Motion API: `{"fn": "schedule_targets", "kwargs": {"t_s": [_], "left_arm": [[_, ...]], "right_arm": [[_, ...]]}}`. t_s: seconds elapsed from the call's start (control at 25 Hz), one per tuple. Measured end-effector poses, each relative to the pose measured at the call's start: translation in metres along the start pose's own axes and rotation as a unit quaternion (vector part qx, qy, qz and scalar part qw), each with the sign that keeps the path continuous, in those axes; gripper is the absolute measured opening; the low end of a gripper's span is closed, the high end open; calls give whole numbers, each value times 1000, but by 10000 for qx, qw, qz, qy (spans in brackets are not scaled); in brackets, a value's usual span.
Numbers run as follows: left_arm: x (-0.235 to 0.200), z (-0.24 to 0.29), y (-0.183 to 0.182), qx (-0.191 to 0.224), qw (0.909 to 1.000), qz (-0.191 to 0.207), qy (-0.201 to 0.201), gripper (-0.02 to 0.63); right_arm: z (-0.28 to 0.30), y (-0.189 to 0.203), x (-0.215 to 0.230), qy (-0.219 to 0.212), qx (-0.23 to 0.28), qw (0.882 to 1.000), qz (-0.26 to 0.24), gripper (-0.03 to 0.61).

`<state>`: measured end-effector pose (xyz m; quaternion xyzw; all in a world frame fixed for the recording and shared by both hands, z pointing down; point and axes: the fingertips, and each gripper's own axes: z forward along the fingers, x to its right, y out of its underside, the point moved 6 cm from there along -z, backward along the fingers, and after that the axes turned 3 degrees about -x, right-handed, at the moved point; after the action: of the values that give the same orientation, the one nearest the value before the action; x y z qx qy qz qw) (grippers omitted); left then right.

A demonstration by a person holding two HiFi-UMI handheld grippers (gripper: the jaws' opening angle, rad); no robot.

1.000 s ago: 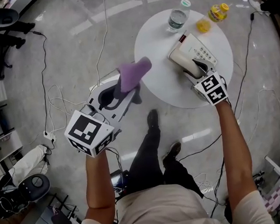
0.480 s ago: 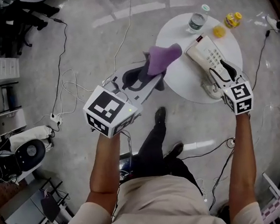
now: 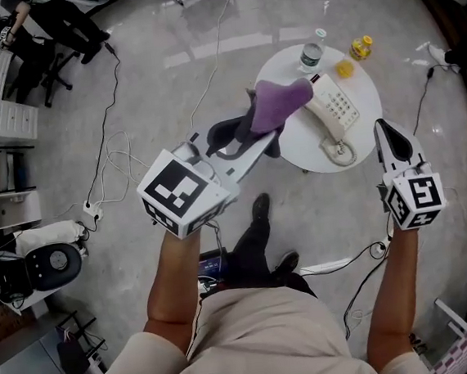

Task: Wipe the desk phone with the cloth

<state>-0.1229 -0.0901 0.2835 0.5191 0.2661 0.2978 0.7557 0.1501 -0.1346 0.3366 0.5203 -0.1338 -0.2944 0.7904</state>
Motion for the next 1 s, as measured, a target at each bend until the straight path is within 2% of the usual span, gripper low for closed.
{"fn": "schedule_targets", "kwargs": {"t_s": [0.16,0.52,0.76,1.0], "left_arm": [[31,-34,-30,211,9996,201,9,91],[92,-62,-67,471,9970,593,138,91],[138,-87,-89,696,9936,846,275,91],[182,-116,-101,848,9906,1019,341,91]], "right_arm": [[-62,-35,-19,-20,418,9987,305,-5],[-162,-76,-37,-95,839,9956,399,-6],[-230,-102,-59,-137,1139,9929,308,-6],[-287,-114,-92,-298,1208,9922,-6,-9]]}}
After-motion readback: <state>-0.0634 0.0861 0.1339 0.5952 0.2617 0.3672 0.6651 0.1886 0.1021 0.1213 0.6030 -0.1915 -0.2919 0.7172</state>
